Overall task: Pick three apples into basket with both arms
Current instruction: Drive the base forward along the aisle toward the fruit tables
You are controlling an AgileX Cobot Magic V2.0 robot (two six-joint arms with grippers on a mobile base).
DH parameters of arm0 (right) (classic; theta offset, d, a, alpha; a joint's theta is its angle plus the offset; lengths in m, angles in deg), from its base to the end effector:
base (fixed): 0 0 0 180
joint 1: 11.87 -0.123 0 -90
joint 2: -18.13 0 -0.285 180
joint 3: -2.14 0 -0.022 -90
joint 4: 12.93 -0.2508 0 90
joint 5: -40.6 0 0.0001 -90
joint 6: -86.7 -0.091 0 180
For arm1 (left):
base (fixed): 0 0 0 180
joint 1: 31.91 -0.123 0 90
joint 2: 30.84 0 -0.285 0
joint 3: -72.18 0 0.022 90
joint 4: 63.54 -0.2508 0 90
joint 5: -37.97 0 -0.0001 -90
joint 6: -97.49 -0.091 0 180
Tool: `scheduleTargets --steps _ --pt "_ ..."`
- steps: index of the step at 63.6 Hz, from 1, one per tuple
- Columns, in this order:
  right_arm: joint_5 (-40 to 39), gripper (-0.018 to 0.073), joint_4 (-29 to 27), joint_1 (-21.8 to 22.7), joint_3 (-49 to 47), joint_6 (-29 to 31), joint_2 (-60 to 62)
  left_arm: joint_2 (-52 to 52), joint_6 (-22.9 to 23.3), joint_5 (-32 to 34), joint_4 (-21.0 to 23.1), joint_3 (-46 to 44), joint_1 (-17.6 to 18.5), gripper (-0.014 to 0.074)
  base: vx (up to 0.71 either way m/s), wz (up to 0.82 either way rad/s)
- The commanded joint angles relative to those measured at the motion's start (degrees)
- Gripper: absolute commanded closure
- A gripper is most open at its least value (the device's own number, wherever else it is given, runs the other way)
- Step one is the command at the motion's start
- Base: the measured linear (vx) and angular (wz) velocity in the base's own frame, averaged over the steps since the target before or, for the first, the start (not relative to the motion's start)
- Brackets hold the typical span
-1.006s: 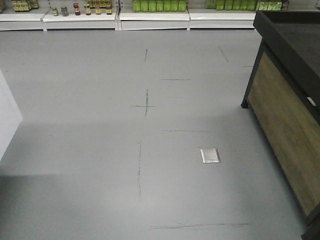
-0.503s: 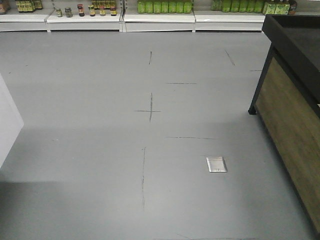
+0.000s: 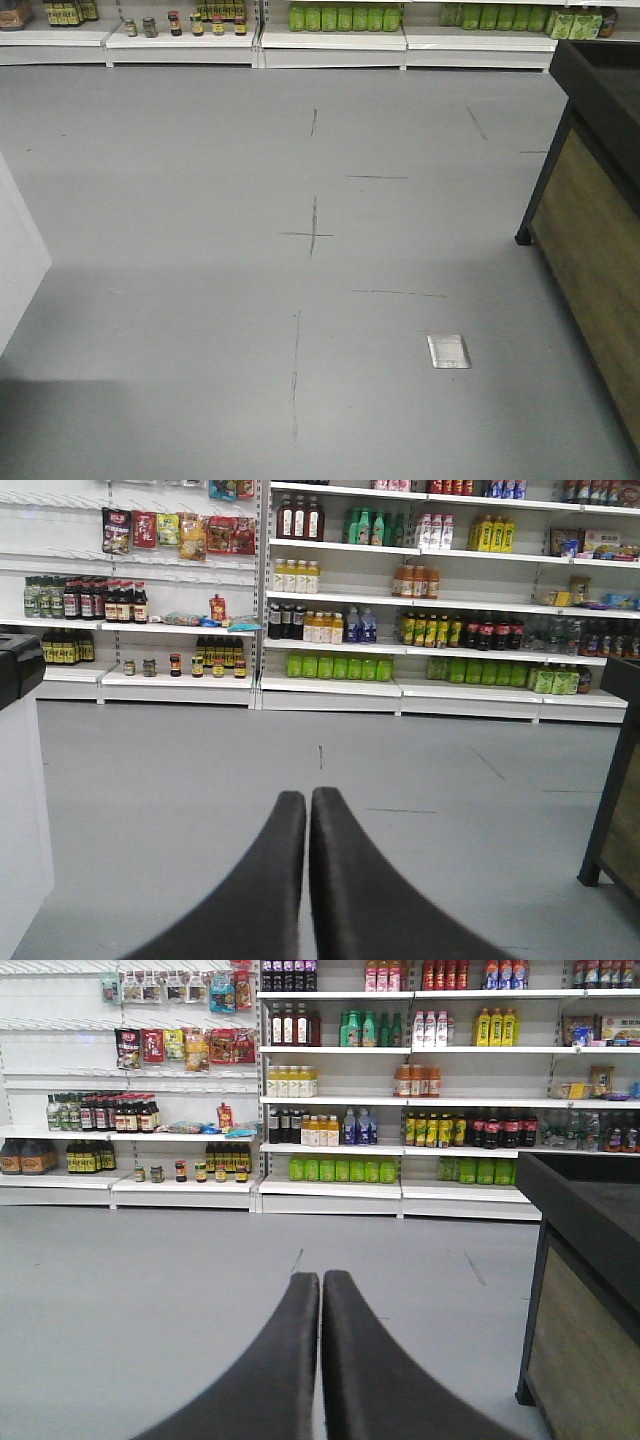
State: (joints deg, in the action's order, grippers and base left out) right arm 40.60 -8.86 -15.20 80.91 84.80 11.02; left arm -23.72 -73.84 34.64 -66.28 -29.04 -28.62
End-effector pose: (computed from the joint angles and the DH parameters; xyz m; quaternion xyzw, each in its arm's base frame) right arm 0.0564 0.0033 0.2047 -0.0327 0.6804 0.0074 0.7320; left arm 0.0567 -0.0030 0.1993 -0.0172 0.7021 -0.0563 0.7096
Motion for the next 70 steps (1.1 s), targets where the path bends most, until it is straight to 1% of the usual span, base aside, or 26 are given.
scheduleTargets --steps 1,70 --pt "-4.37 0.0568 0.60 0.49 0.83 0.40 0.73 -0.93 0.36 3.99 0.49 0.20 -0.01 0.0603 0.15 0.02" --pt "-4.37 0.0568 0.60 0.49 0.83 0.40 0.73 -0.93 0.36 3.99 0.49 0.20 -0.01 0.0603 0.14 -0.06"
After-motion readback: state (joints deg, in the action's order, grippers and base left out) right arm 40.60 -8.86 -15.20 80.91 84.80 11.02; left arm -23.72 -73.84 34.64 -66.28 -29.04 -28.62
